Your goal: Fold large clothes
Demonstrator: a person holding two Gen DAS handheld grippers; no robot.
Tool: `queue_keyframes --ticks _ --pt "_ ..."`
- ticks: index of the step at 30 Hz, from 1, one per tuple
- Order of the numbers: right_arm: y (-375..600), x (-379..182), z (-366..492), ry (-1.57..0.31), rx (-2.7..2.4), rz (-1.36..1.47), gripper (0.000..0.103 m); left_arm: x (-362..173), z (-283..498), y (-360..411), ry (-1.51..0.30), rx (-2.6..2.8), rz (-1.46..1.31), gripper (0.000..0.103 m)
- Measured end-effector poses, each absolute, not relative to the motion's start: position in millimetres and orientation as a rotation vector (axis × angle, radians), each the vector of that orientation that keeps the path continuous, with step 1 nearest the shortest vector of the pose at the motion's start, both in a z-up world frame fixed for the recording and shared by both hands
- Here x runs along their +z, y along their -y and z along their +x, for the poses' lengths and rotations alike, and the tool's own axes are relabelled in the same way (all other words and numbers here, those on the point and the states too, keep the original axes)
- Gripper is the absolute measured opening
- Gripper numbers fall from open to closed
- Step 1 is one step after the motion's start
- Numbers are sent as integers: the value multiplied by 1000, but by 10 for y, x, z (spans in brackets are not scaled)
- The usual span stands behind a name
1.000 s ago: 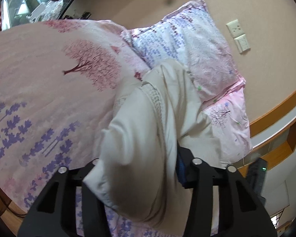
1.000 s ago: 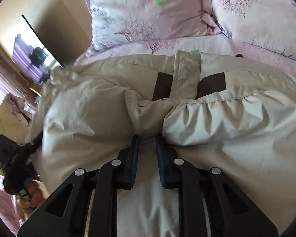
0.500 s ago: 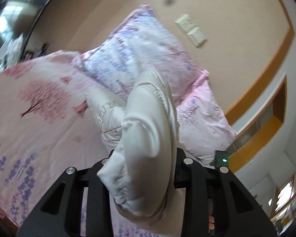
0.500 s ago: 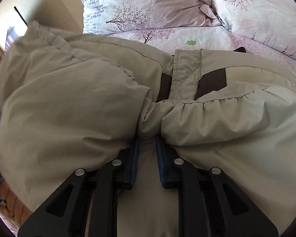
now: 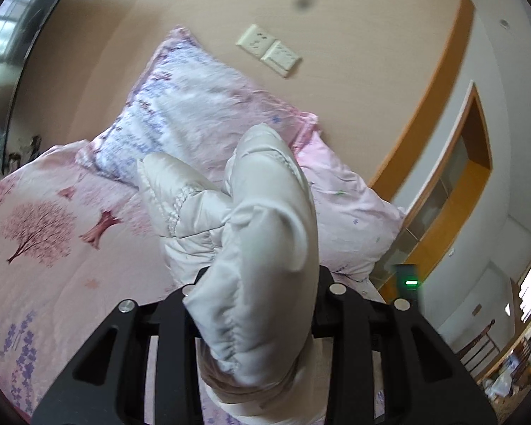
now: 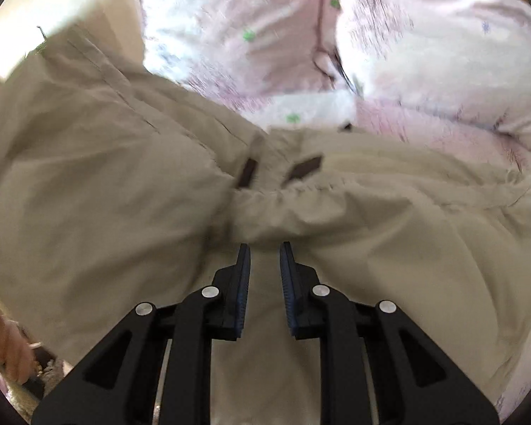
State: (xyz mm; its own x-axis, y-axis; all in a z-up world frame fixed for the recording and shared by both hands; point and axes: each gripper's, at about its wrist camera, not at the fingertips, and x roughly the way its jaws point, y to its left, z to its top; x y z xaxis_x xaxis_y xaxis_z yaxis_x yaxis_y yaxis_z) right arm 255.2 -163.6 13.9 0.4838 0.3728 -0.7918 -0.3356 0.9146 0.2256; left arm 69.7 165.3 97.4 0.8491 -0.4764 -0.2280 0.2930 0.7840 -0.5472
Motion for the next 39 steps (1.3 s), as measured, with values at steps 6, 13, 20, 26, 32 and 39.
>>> queue_keyframes --ticks 6,13,20,26,32,39 --pt "1601 -82 2811 -1040 446 42 19 1162 629 -1165 -337 -532 -441 33" --pt "2117 138 2583 -954 531 201 19 1246 603 -572 -339 -647 -388 34" --pt "2912 368 2308 -828 393 267 19 1242 603 -47 -366 -715 -336 34" --pt "3555 318 2334 -804 281 402 20 1153 662 408 -412 -763 -291 35" --pt "3929 458 2182 -717 284 501 54 959 712 871 -464 -818 -209 37" --pt "4108 723 2100 -649 404 532 61 777 707 1280 -475 -831 -114 38"
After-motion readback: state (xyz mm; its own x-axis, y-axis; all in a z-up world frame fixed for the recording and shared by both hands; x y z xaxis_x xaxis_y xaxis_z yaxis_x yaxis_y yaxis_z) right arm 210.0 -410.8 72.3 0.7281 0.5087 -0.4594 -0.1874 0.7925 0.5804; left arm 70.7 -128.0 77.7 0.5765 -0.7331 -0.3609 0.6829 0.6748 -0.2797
